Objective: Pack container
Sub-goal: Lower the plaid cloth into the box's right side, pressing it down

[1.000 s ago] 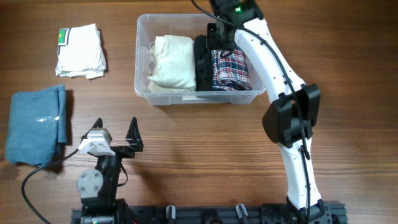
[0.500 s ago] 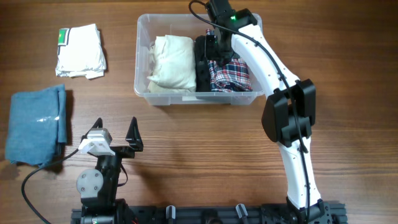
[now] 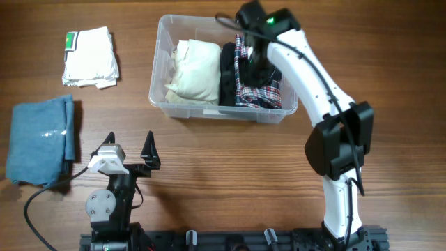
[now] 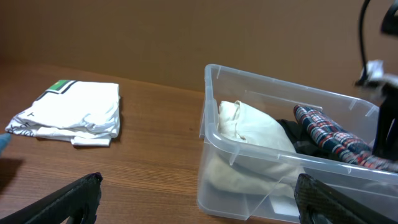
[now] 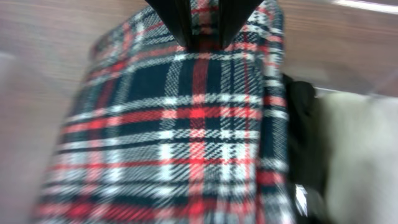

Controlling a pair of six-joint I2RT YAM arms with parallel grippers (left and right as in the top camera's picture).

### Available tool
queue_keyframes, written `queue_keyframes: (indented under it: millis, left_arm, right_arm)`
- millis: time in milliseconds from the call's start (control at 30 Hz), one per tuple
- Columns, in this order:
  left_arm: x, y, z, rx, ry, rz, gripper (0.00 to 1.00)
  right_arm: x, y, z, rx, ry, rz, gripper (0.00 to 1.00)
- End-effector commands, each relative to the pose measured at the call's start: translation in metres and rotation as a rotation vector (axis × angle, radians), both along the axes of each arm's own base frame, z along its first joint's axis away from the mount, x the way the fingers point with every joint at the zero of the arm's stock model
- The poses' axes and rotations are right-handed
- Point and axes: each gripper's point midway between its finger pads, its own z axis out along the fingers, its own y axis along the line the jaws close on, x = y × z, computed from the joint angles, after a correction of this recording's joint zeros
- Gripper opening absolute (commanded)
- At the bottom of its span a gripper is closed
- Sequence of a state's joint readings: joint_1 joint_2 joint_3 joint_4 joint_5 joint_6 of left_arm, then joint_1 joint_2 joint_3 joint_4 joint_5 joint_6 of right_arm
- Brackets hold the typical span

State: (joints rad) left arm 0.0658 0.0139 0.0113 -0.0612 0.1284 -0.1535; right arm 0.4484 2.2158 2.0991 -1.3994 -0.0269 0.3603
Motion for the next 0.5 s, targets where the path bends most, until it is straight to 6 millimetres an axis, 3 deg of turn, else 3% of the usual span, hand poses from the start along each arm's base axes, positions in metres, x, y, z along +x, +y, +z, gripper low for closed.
queue_keyframes:
  millis: [0,100,200,300,467]
  left_arm:
    - [0.000,0.002,-0.002,0.020,0.001,0.008,1.00]
    - [0.000,0.002,-0.002,0.020,0.001,0.008,1.00]
    - [0.000,0.002,-0.002,0.020,0.001,0.008,1.00]
    - [0.000,0.002,-0.002,0.020,0.001,0.009,1.00]
    - [0.000,0.002,-0.002,0.020,0.001,0.008,1.00]
  right_arm:
    - [-0.023,0.016,-0.044,0.012,0.078,0.056,0.15]
    - [-0.028,0.019,-0.068,0.023,0.087,0.060,0.15]
    - [-0.019,0.012,-0.065,-0.009,0.043,0.004,0.15]
    - [-0.004,0.005,-0.041,-0.033,-0.049,-0.003,0.16]
    - [0.029,0.012,0.029,0.078,-0.269,-0.027,0.18]
